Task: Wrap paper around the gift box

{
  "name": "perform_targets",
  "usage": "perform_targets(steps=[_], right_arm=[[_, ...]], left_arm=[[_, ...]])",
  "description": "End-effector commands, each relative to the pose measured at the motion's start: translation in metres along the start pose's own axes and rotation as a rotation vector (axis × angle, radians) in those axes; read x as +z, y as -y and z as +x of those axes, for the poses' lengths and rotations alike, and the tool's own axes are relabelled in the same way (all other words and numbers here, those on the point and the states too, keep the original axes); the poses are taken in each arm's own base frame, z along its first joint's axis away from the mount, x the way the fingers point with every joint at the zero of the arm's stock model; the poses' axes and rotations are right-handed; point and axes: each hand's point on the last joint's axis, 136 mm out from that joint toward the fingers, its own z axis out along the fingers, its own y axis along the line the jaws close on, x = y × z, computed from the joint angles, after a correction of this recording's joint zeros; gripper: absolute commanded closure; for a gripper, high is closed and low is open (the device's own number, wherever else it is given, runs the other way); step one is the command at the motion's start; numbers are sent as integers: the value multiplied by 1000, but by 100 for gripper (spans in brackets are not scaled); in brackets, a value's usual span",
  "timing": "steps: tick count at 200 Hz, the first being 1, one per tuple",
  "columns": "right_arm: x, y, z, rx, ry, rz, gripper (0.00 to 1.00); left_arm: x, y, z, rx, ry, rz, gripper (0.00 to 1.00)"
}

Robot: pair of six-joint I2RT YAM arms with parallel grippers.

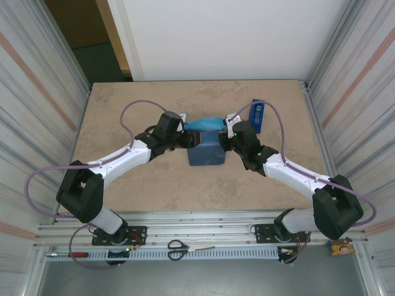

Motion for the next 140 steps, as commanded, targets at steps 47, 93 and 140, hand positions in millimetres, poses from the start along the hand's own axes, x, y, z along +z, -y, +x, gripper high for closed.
perform_targets(steps=[47,93,140], right_arm=[[-8,-6,-36,-14,71,-19,100],[-9,-2,-37,-14,71,4,83],[-14,0,-50,-16,93,15,86]], left_arm=[[11,-18,34,-5,-120,-53,46],[11,-18,34,-5,-118,-52,46],[10,-17,32,-5,-114,-50,46]])
